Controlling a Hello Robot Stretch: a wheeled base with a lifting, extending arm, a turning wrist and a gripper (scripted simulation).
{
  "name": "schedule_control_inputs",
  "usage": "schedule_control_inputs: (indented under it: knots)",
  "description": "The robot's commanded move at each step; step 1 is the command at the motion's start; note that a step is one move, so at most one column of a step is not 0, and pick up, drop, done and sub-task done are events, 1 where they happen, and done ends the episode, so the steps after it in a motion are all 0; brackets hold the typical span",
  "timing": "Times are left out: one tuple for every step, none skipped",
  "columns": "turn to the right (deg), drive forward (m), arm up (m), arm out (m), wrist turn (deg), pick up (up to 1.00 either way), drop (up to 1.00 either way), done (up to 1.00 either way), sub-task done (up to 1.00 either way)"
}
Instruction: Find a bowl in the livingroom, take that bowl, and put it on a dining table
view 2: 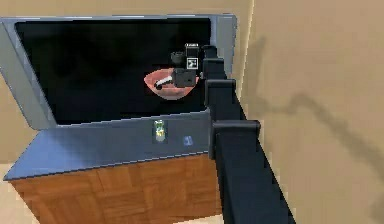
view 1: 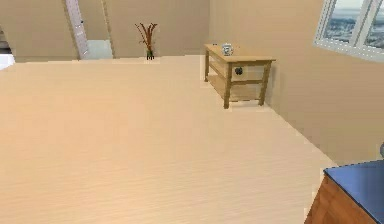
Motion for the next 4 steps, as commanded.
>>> schedule_control_inputs:
  knots:
    - [39.0,0.00,0.00,0.00,0.0,0.00,0.00,0.00,0.00]
    - [-42.0,0.00,0.00,0.00,0.0,0.00,0.00,0.00,0.00]
    - [0.0,1.00,0.00,0.00,0.0,0.00,0.00,0.00,0.00]
    - [0.0,1.00,0.00,0.00,0.0,0.00,0.00,0.00,0.00]
